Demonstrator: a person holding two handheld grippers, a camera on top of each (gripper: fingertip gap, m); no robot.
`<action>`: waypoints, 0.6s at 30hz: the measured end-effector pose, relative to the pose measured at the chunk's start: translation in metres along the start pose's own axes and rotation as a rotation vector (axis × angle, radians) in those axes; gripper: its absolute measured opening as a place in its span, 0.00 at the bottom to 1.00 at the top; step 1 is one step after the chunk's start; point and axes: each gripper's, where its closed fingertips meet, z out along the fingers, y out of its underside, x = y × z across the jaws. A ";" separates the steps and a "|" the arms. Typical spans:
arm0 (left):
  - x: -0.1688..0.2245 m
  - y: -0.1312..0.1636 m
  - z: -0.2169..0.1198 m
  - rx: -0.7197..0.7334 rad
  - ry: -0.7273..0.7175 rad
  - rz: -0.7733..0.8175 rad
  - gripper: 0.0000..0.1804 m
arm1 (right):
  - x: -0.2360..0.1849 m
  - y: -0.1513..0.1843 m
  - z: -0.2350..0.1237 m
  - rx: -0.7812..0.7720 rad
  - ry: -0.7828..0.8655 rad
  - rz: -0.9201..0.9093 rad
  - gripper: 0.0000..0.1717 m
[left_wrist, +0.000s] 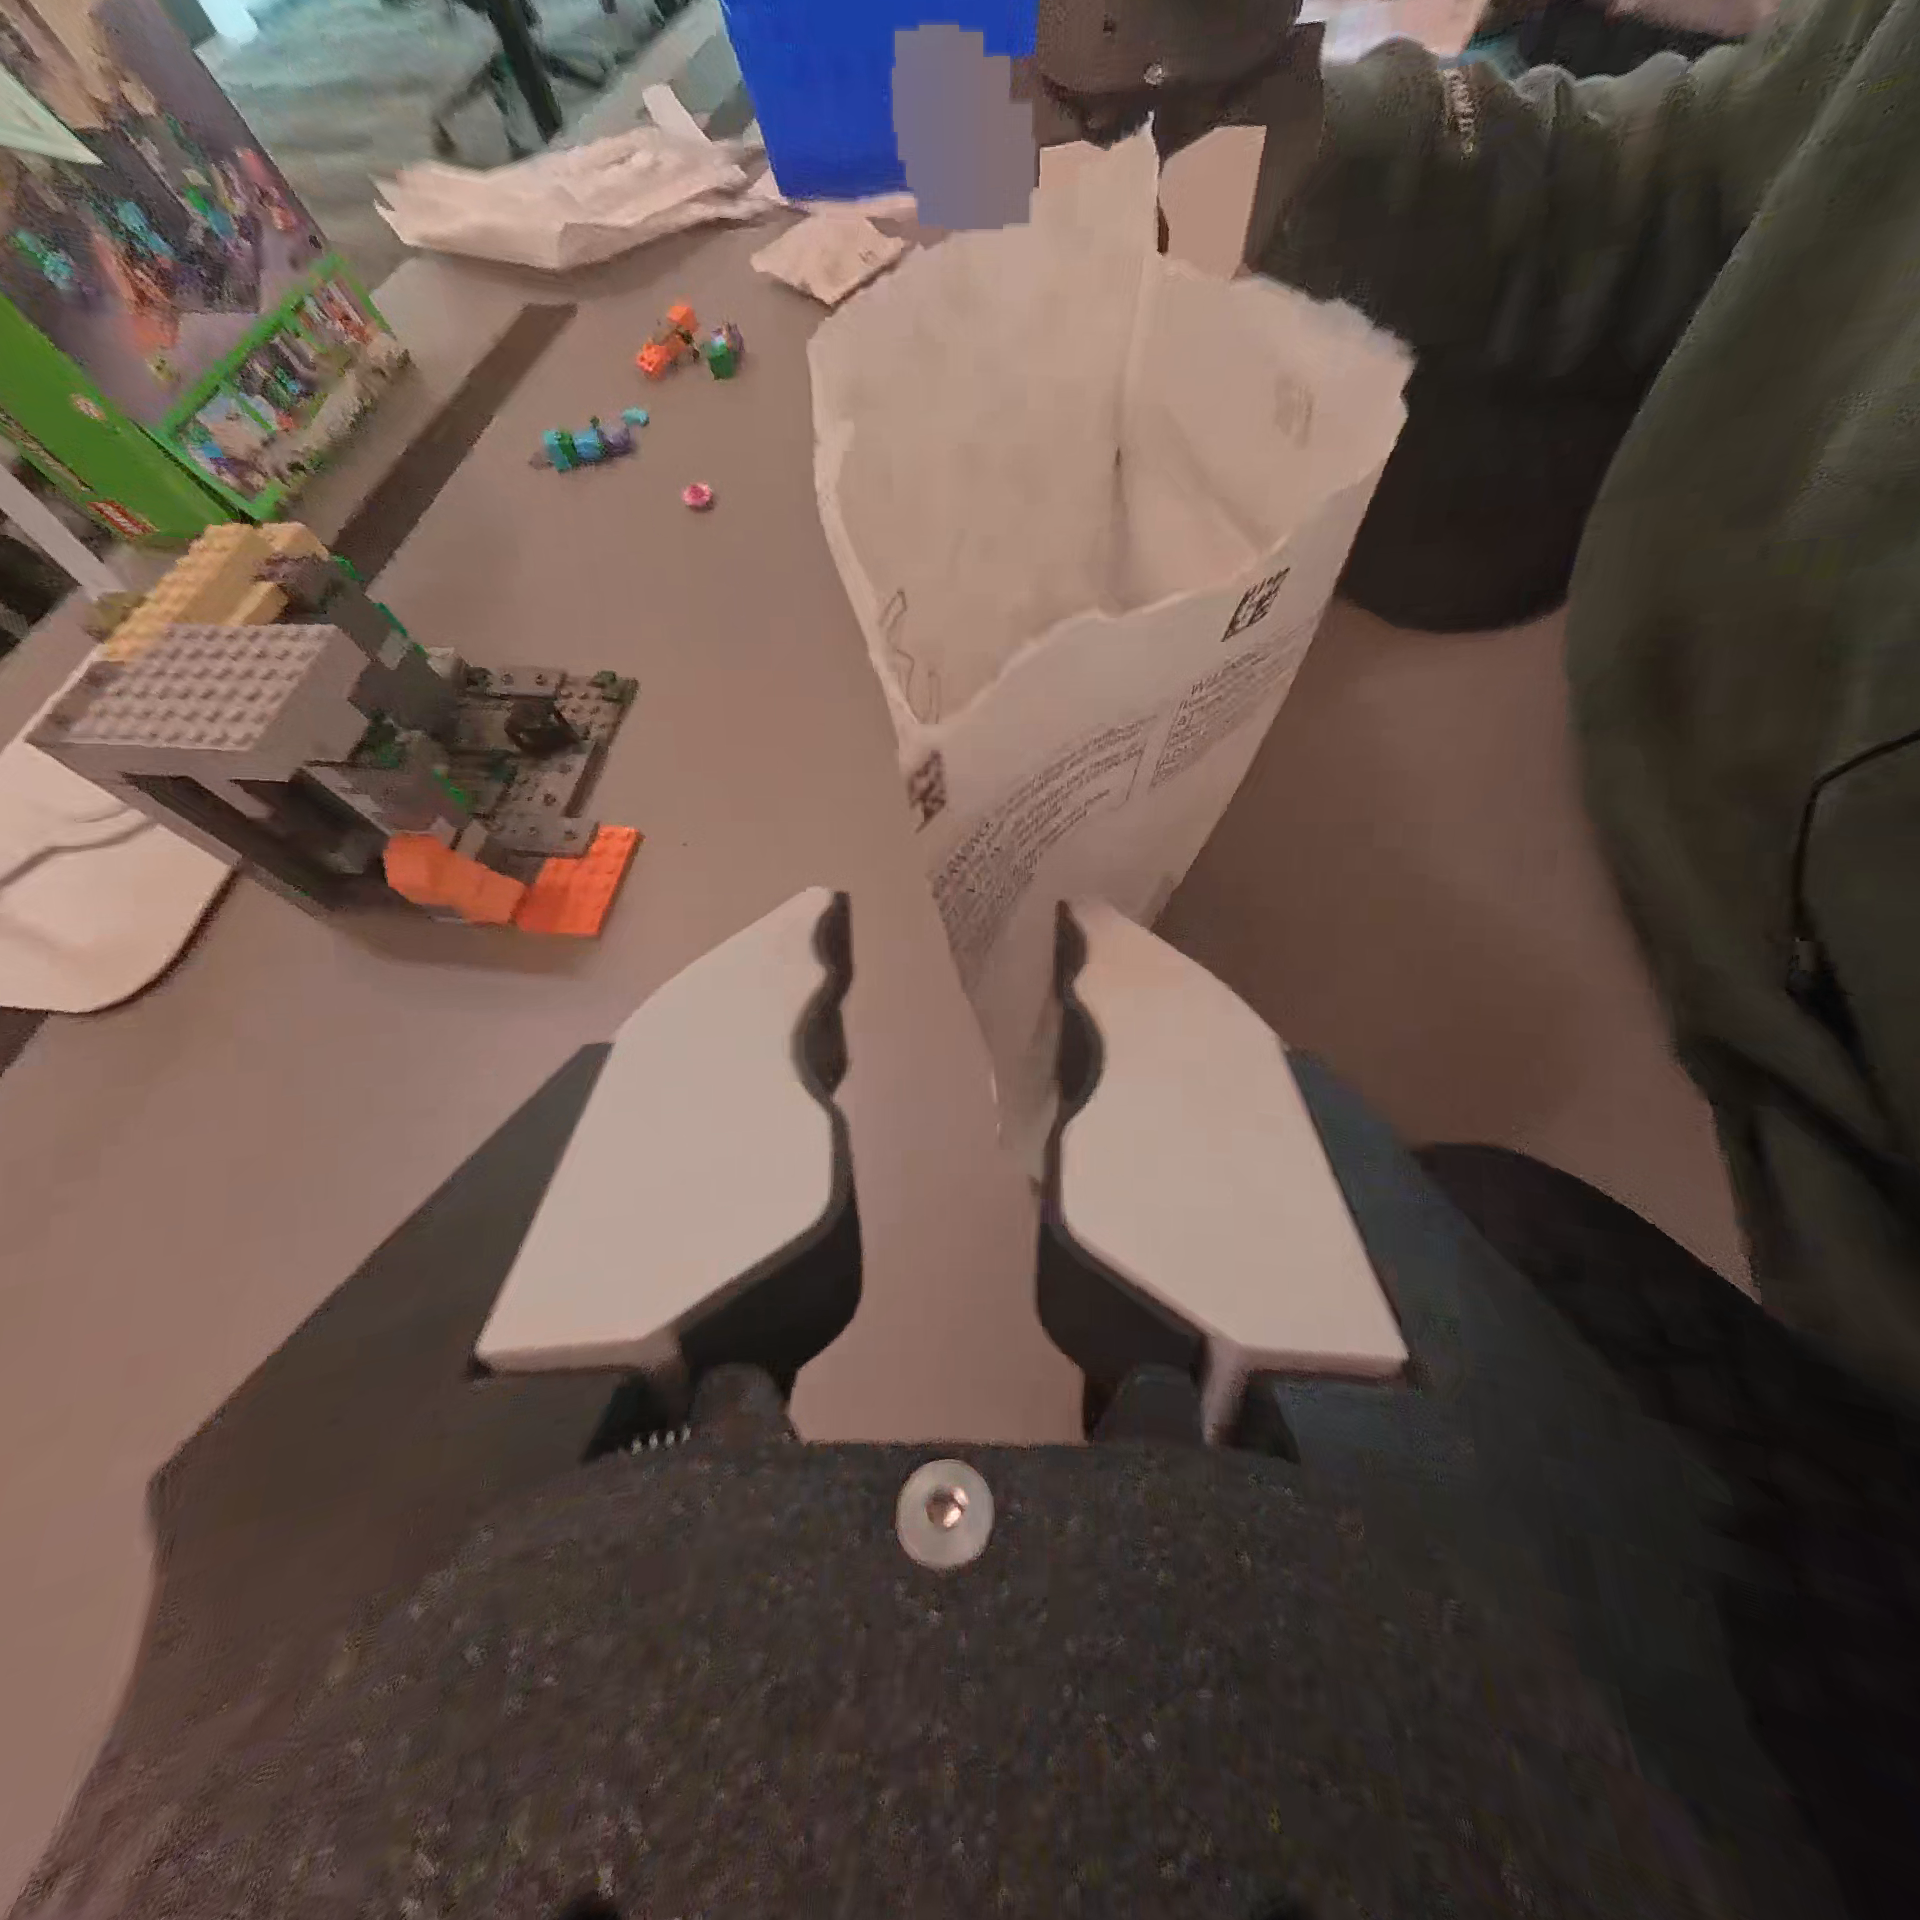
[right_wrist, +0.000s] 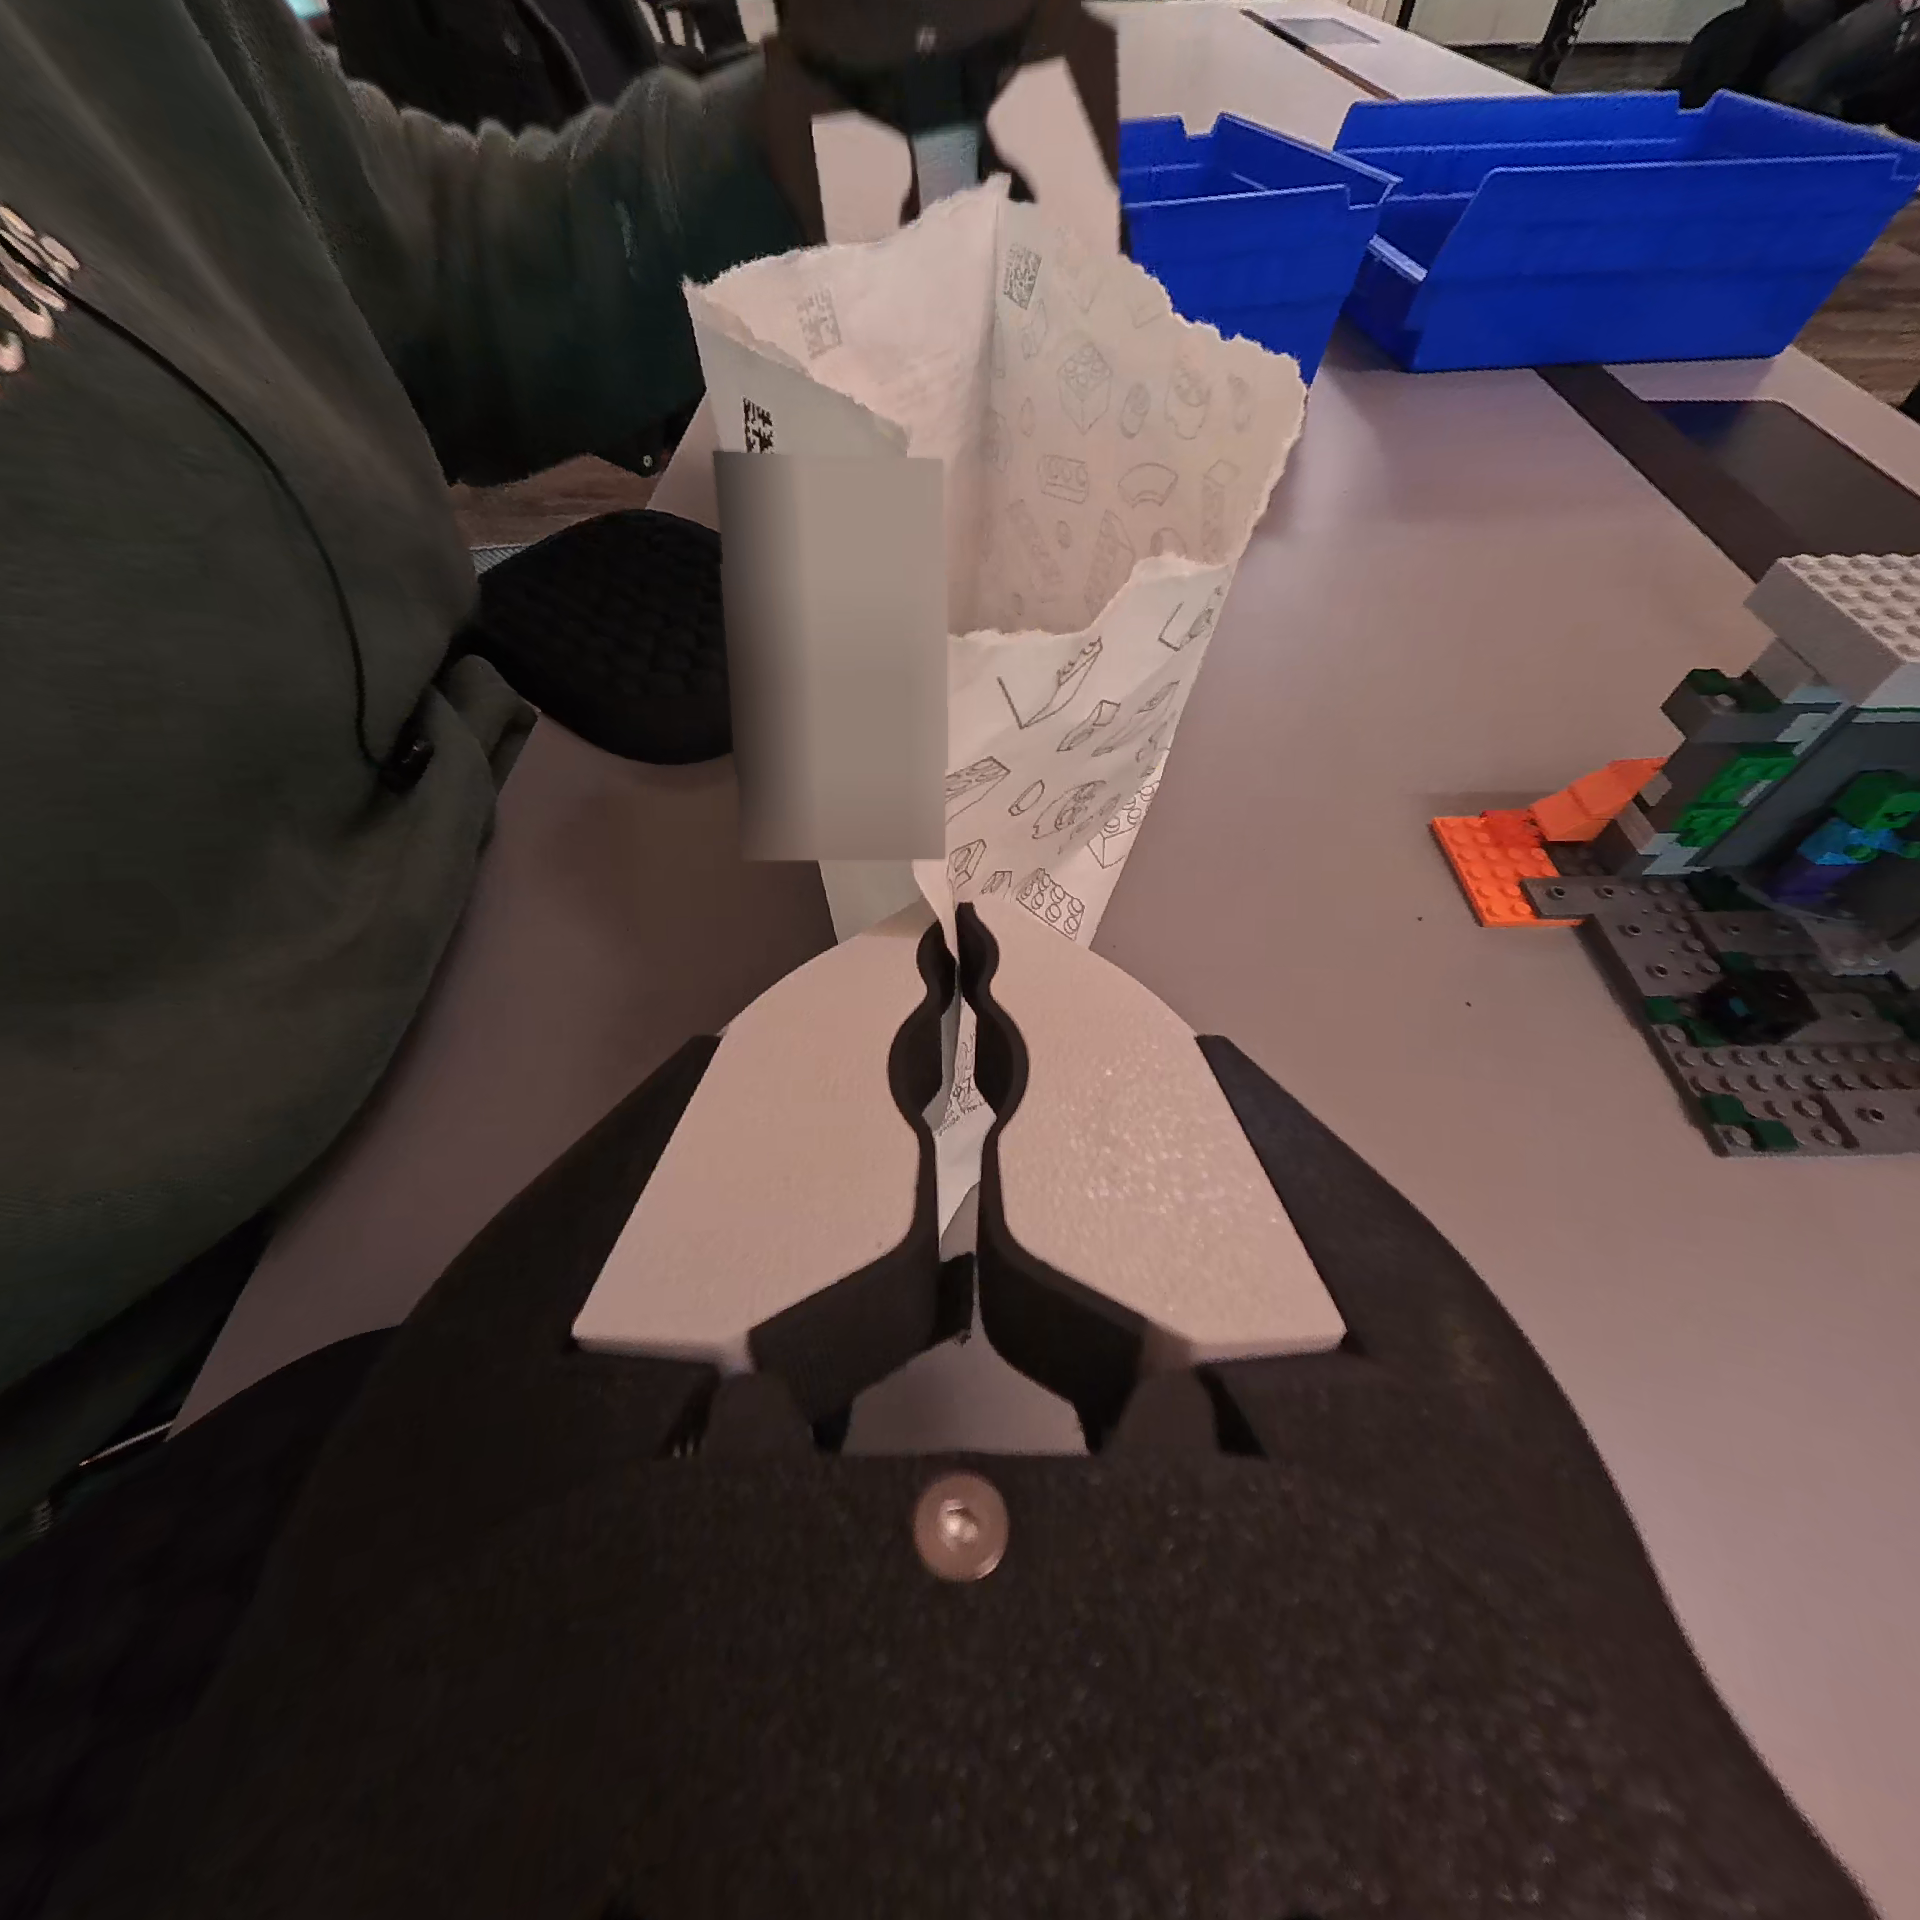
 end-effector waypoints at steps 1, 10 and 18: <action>0.000 0.001 0.006 0.027 -0.032 0.013 0.11 | 0.000 0.000 0.000 -0.001 -0.001 0.001 0.00; 0.004 0.000 0.010 0.222 -0.025 -0.034 0.00 | 0.039 -0.022 -0.044 0.105 0.146 0.079 0.07; 0.008 0.002 0.005 0.275 0.011 -0.044 0.00 | 0.179 0.075 -0.108 -0.184 0.679 0.430 0.19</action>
